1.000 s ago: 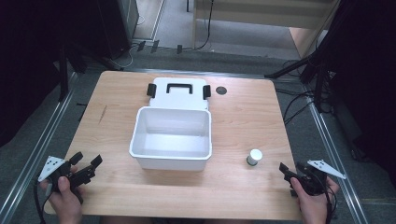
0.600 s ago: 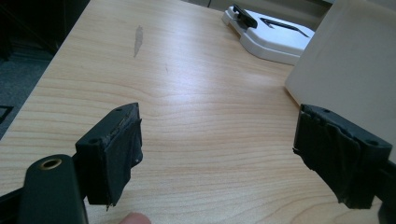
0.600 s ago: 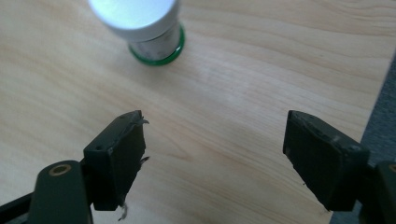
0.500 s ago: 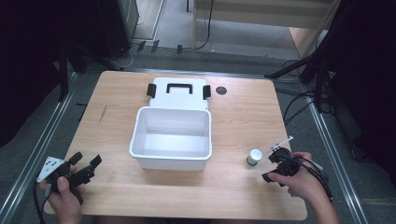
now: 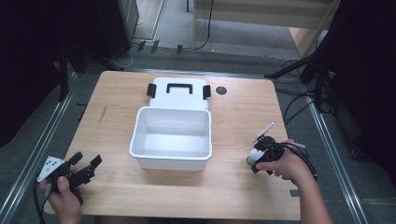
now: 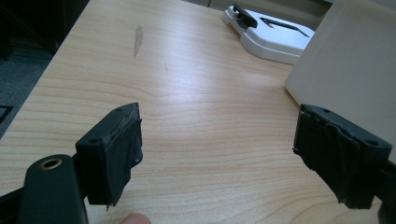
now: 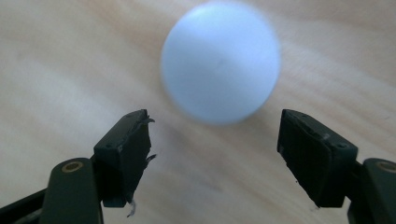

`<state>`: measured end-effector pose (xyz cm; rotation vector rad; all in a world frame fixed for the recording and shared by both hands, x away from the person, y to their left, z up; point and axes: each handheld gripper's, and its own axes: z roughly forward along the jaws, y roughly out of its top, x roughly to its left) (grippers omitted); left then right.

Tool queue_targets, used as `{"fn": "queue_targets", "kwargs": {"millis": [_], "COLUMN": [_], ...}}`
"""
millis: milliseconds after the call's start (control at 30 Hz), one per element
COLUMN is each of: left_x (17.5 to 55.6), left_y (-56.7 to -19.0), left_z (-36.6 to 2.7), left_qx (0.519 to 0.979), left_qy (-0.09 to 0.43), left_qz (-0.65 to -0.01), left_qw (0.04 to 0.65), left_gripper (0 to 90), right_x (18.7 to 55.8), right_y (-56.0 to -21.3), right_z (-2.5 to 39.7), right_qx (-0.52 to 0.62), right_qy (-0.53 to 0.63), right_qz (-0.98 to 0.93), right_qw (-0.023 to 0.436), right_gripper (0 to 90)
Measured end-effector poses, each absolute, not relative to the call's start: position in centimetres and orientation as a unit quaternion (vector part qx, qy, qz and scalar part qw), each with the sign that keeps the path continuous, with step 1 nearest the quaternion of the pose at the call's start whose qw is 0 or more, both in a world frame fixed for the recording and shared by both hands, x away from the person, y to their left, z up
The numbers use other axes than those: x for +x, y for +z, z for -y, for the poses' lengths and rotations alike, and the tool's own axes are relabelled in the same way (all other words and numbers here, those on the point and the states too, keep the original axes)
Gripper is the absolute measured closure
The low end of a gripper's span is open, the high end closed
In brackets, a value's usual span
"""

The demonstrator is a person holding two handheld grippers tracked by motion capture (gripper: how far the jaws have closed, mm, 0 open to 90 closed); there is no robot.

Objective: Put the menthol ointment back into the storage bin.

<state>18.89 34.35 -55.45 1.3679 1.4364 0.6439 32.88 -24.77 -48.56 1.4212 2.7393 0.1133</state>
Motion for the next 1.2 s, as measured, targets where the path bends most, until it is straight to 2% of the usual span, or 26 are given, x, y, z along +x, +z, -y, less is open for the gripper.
{"fn": "queue_targets", "kwargs": {"millis": [133, 167, 200, 800, 1200], "left_x": [18.9, 18.9, 18.9, 19.0, 19.0], "left_y": [-55.5, -55.5, -55.5, -55.4, -55.5], "left_z": [-34.3, -34.3, -34.4, -34.3, -34.4], "left_qx": [0.567, 0.567, 0.567, 0.568, 0.569], "left_qy": [0.266, 0.266, 0.266, 0.265, 0.264], "left_qz": [-0.595, -0.595, -0.595, -0.595, -0.595], "left_qw": [0.504, 0.504, 0.504, 0.503, 0.503], "left_gripper": [16.0, 16.0, 16.0, 16.1, 16.1], "right_x": [33.7, 33.9, 34.0, 34.2, 34.0], "right_y": [-48.3, -48.2, -47.9, -42.4, -39.4], "right_z": [23.9, 23.7, 23.5, 21.2, 18.4], "right_qx": [0.491, 0.489, 0.493, 0.462, 0.446], "right_qy": [0.063, 0.065, 0.061, 0.073, 0.086], "right_qz": [-0.868, -0.869, -0.867, -0.883, -0.891], "right_qw": [0.029, 0.030, 0.033, 0.039, 0.016], "right_gripper": [28.3, 36.5, 50.7, 51.6, 51.6]}}
